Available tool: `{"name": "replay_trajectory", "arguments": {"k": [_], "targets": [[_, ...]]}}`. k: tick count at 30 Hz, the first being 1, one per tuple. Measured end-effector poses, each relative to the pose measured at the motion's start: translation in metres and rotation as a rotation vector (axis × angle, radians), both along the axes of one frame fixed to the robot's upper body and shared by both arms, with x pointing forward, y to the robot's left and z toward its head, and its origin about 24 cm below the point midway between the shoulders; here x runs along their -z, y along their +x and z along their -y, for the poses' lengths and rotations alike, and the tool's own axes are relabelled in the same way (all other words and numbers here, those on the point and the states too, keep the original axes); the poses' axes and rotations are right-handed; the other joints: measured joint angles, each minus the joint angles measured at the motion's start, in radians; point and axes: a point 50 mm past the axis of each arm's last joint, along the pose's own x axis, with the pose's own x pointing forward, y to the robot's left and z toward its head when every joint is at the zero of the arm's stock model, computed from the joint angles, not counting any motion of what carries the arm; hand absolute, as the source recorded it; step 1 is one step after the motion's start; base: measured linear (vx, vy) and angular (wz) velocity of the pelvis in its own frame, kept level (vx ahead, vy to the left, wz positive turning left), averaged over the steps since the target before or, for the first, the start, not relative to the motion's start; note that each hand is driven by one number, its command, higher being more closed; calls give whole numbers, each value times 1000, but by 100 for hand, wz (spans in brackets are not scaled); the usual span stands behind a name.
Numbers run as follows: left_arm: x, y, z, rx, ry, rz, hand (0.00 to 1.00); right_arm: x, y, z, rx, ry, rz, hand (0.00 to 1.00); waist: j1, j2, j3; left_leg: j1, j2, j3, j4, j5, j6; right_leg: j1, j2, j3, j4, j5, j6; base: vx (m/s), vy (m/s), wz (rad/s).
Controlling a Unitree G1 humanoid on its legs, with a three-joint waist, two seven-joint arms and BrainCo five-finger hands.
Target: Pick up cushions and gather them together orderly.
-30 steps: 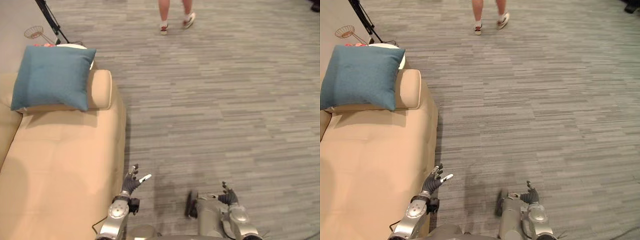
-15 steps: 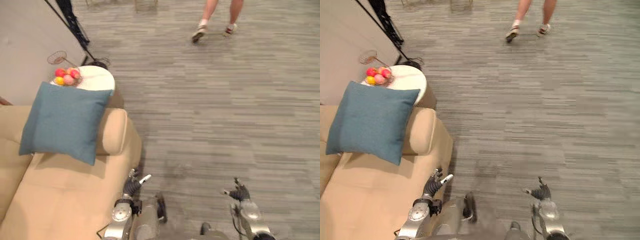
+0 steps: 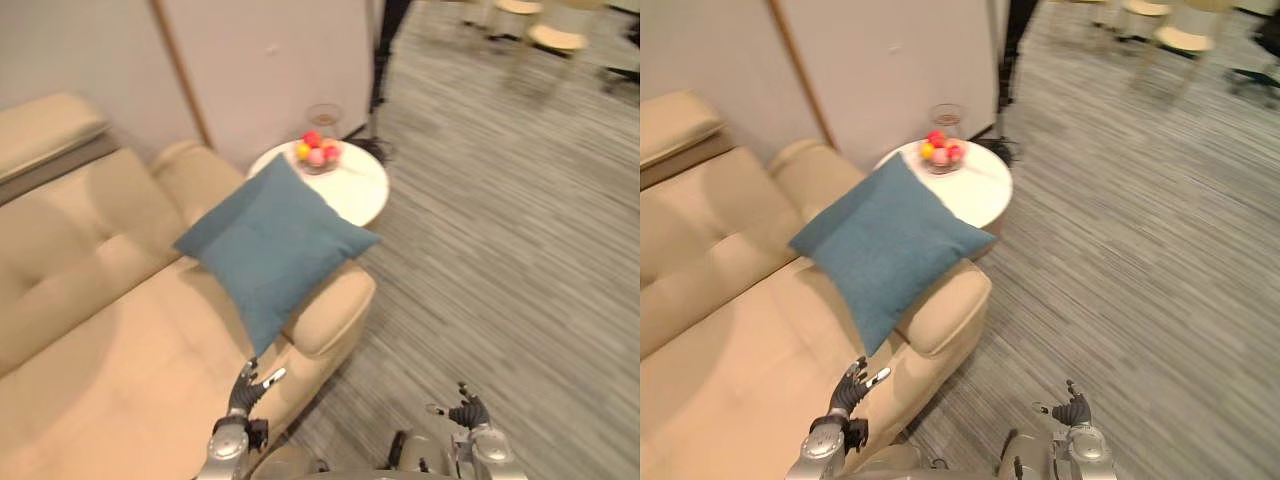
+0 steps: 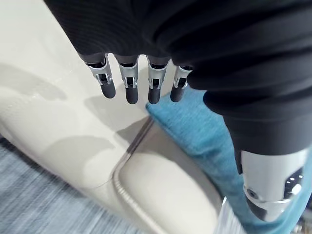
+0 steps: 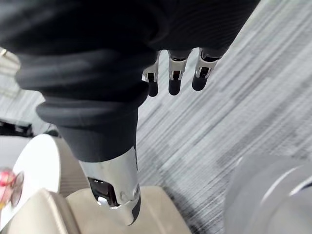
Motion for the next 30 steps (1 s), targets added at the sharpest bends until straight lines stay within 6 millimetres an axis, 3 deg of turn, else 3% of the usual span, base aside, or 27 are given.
{"name": "replay_trajectory", "arguments": {"k": [1,2,4,5,7,9,11,12,13,15,17,20,24,28,30], "targets": [[-5,8,2,0,-10,29,0,-1,-3,1,34,14,13,0,-2,-6,2,-5,-1,-69,29,-14,-24,-25,42,129,-128,23,25,348,-322,211],[-6,11,3,1,-11,36,0,0,-5,1,45,19,8,0,-3,-9,4,-5,-1,-90,41,-19,-34,-21,52,168,-167,36,36,347,-370,209],[-9,15,2,2,-7,54,0,1,-12,1,77,33,10,0,-5,-33,0,-20,-8,-161,96,-56,-94,4,56,288,-290,130,70,302,-389,195],[-10,18,4,0,-10,60,0,2,-18,5,99,32,-1,0,-18,-24,3,-11,7,-191,109,-74,-124,16,55,243,-229,169,42,288,-446,186],[-9,13,10,-8,-28,55,0,-4,-11,6,118,39,48,0,-7,1,-10,-10,78,-184,87,-58,-162,21,63,145,-186,130,-6,277,-445,127],[-9,14,14,-4,-38,59,0,-13,1,8,118,33,114,0,1,3,-11,-24,147,-114,30,-5,-234,52,67,63,-192,114,-34,163,-406,95],[-11,18,18,-8,-59,71,0,-16,3,5,143,41,143,0,-2,5,-13,-29,206,25,-9,35,-228,100,66,-10,-243,116,-55,65,-317,116],[-13,20,19,-10,-66,84,0,-19,5,8,165,35,167,0,-6,-2,-10,-34,248,172,-29,54,-202,128,66,-57,-274,120,-63,-15,-234,107],[-15,22,19,-9,-64,90,0,-20,5,9,182,36,175,0,-8,-3,-11,-33,266,257,-42,63,-198,137,65,-72,-289,125,-69,-52,-146,85],[-16,23,10,-10,-34,93,0,-24,12,12,216,41,204,0,-3,-7,-18,-32,282,387,-112,96,-215,136,67,-92,-341,152,-71,-98,-54,35],[-15,21,-1,-11,0,85,0,-27,16,12,214,40,221,0,-3,-19,-21,-24,274,400,-159,125,-217,139,71,-88,-390,186,-68,-85,0,-1],[-12,17,-20,-21,57,58,0,-38,21,22,249,19,278,0,-27,-26,-25,18,254,418,-241,167,-219,187,82,-79,-486,246,-67,-33,15,-10],[-19,26,-36,-39,111,82,0,-54,27,51,252,-66,324,0,-32,-26,-41,54,234,452,-303,193,-224,202,84,-55,-529,281,-67,-32,25,-19],[-29,40,-59,-84,158,107,0,-84,61,69,203,-133,425,0,-49,-29,-41,58,230,473,-349,222,-227,197,85,-39,-580,319,-72,-59,10,-13],[-44,64,-70,-123,168,163,0,-117,99,71,111,-182,529,0,-57,-30,-39,6,225,476,-353,238,-230,149,83,-37,-594,342,-78,-112,-16,-4]]}}
